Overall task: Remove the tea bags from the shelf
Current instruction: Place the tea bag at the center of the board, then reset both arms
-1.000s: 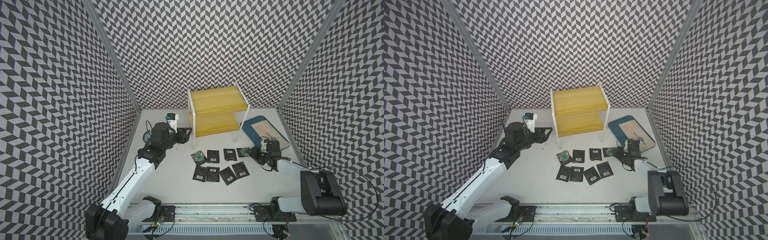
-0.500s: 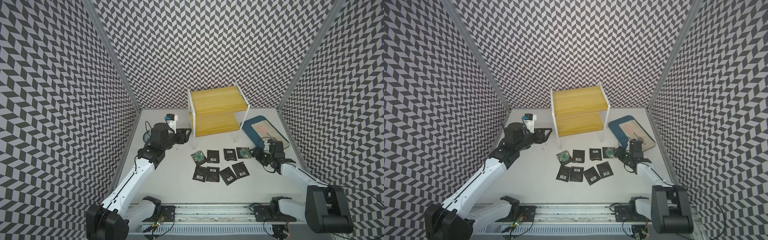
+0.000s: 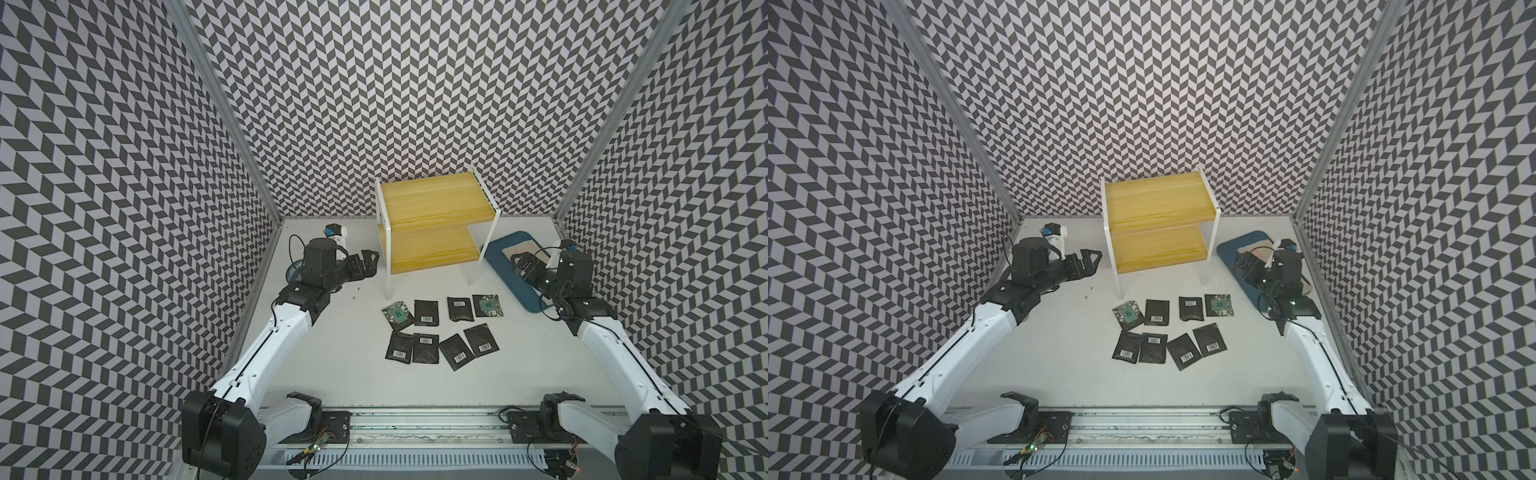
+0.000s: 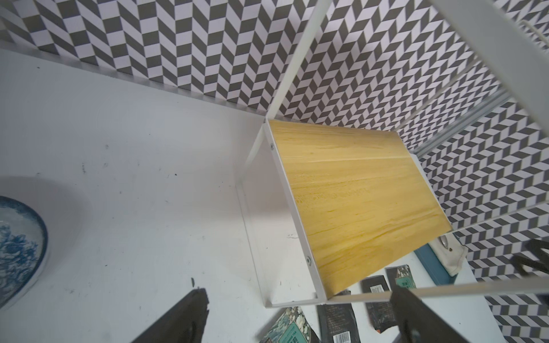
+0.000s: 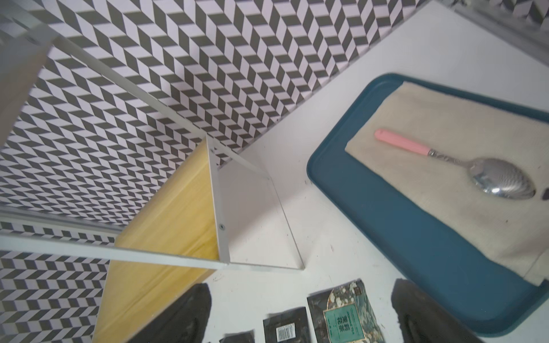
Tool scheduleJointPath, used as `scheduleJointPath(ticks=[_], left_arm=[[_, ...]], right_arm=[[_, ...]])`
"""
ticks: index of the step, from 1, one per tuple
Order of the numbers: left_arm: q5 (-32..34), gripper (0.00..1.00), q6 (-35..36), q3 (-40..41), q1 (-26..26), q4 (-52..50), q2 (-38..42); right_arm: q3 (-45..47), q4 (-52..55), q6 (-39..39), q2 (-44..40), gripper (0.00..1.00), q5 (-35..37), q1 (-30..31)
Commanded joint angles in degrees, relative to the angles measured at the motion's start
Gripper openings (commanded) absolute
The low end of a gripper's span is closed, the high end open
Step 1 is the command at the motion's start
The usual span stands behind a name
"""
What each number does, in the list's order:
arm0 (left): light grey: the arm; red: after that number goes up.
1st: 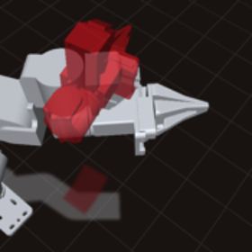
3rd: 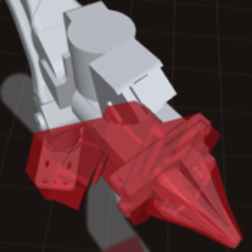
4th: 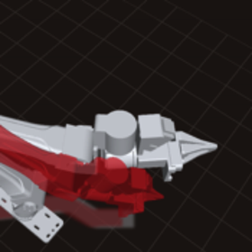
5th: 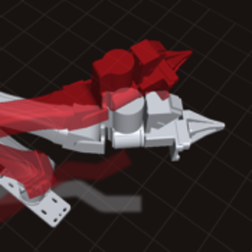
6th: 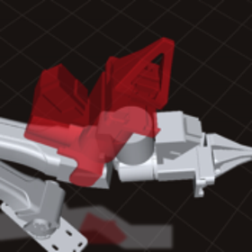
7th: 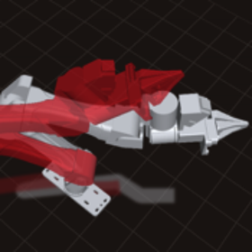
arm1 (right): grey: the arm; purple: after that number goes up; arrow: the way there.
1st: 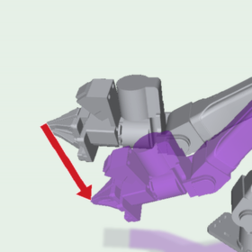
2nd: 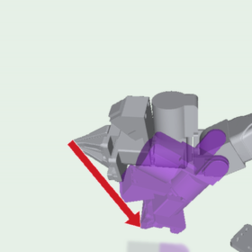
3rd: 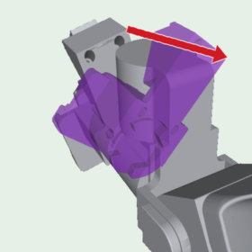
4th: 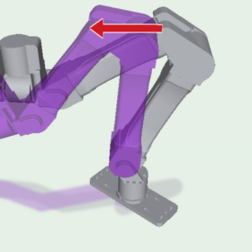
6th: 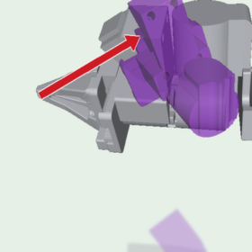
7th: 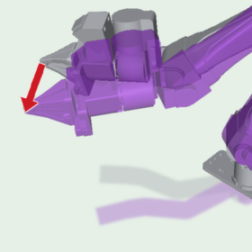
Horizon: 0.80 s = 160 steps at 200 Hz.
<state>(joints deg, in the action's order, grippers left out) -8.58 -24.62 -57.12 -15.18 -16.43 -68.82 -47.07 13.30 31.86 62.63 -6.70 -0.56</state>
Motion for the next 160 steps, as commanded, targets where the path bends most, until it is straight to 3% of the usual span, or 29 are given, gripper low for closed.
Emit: scheduleJointPath(ticks=[1, 44, 72, 107, 160], left_arm=[[7.7, 1.00, 1.8, -2.6, 1.0, 0.3, -1.7], [16.3, 1.00, 11.1, 7.1, 6.6, 17.3, -2.2], [22.1, 1.00, 16.0, 13.7, 12.8, 25.3, -4.1], [23.4, 0.99, 18.9, 22.8, 16.0, 36.6, -5.0], [21.8, 0.98, 18.9, 34.3, 15.3, 58.5, -6.5]], right_arm=[[-1.3, -3.7, -1.9, 0.5, 1.00, 9.5, -0.2], [9.1, -24.2, -14.3, -4.4, 1.00, 28.1, -0.1], [16.4, -34.7, -22.2, -4.8, 1.00, 34.8, -0.1], [22.6, -42.9, -24.4, -3.3, 1.00, 38.7, -0.1], [30.9, -56.8, -26.0, -2.7, 1.00, 33.0, 0.1]])
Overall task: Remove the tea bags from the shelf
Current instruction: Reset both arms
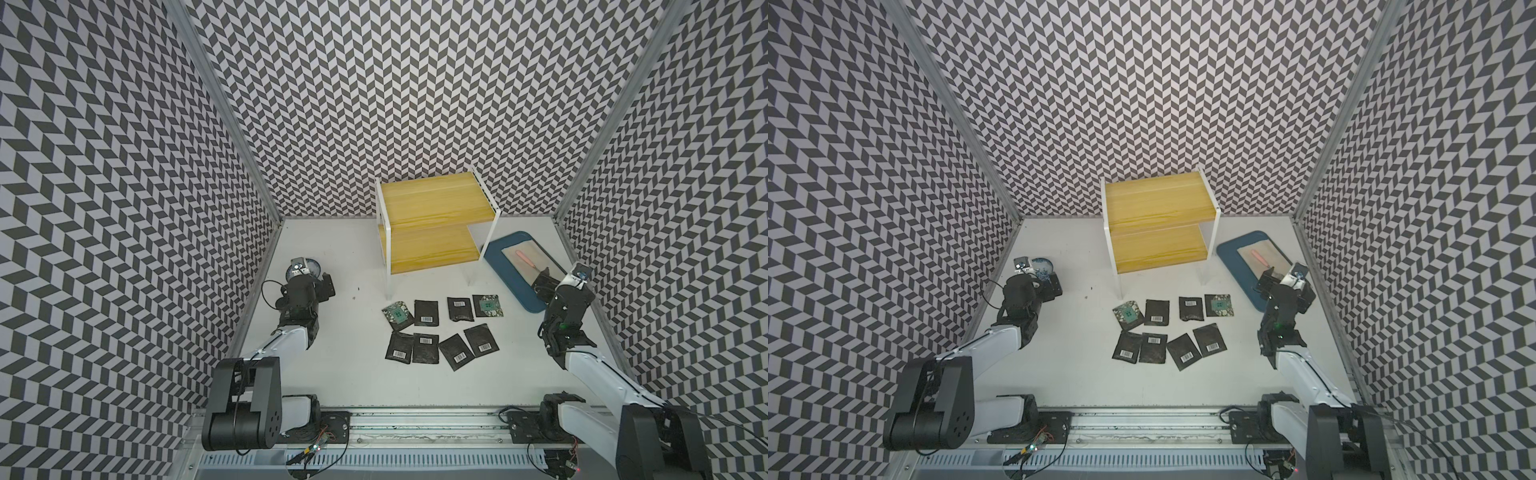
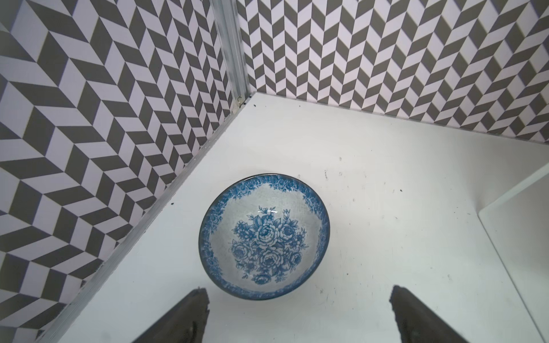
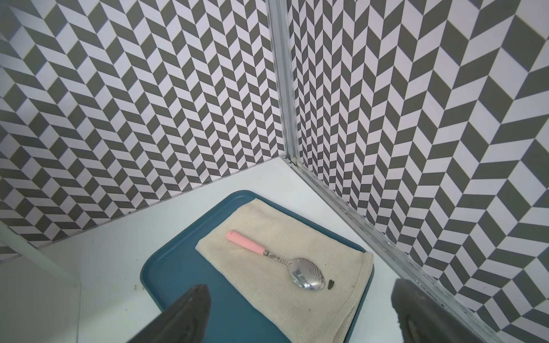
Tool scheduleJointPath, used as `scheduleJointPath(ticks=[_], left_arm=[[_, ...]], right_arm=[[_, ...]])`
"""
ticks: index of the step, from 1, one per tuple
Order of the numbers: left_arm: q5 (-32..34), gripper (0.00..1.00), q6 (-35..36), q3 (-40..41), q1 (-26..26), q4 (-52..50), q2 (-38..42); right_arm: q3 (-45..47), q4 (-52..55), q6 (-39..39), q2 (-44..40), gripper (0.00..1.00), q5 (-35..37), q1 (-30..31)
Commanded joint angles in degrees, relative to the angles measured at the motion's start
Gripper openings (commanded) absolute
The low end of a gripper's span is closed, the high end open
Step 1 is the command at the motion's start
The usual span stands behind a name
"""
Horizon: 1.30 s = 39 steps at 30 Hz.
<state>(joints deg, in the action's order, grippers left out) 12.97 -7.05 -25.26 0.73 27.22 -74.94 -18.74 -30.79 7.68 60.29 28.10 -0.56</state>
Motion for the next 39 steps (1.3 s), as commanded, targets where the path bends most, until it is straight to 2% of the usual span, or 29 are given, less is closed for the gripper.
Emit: scheduleJointPath(ticks=[1, 9, 14, 19, 21, 22, 24, 25, 28, 31, 39], left_arm=[[0.3, 0.98, 1.4, 2.5, -0.7, 15.2, -0.5], [1.4, 0.98, 3.5, 6.3, -2.2, 28.0, -5.6], [-1.5, 0.97, 4.3, 7.7, -2.5, 33.7, -8.0], [-2.9, 0.98, 7.2, 10.9, -3.9, 45.1, -14.3], [-5.1, 1.00, 6.4, 9.9, -2.9, 42.2, -13.7], [-6.4, 1.00, 6.2, 9.8, -2.4, 42.0, -14.0], [-6.6, 1.00, 6.4, 9.5, -2.3, 42.3, -14.4], [-6.5, 1.00, 6.3, 9.4, -2.3, 41.5, -14.1], [-6.5, 1.00, 6.3, 9.4, -2.3, 41.7, -14.2], [-6.5, 1.00, 6.3, 9.5, -2.4, 41.9, -14.2], [-5.7, 1.00, 6.5, 10.2, -2.7, 42.9, -13.8]], right_arm=[[2.7, -12.9, -1.8, -0.4, 1.00, -2.0, 0.1], [10.6, -33.9, -4.6, 8.5, 1.00, -7.9, 3.9], [16.1, -48.7, -5.2, 14.5, 1.00, -10.5, 4.7], [16.8, -61.4, -6.6, 26.2, 1.00, -15.0, 4.7], [15.3, -67.6, -7.3, 32.0, 1.00, -13.5, 4.8], [13.9, -62.4, -7.1, 30.6, 0.99, -13.1, 4.9], [7.1, -41.3, -6.3, 25.9, 1.00, -13.8, 5.1], [3.2, -39.0, -7.0, 27.6, 1.00, -14.6, 5.1], [8.3, -47.6, -8.1, 27.6, 0.99, -15.6, 5.4], [7.9, -50.6, -8.7, 30.0, 0.99, -13.8, 6.2], [7.7, -49.7, -8.8, 29.7, 0.99, -13.9, 6.3]])
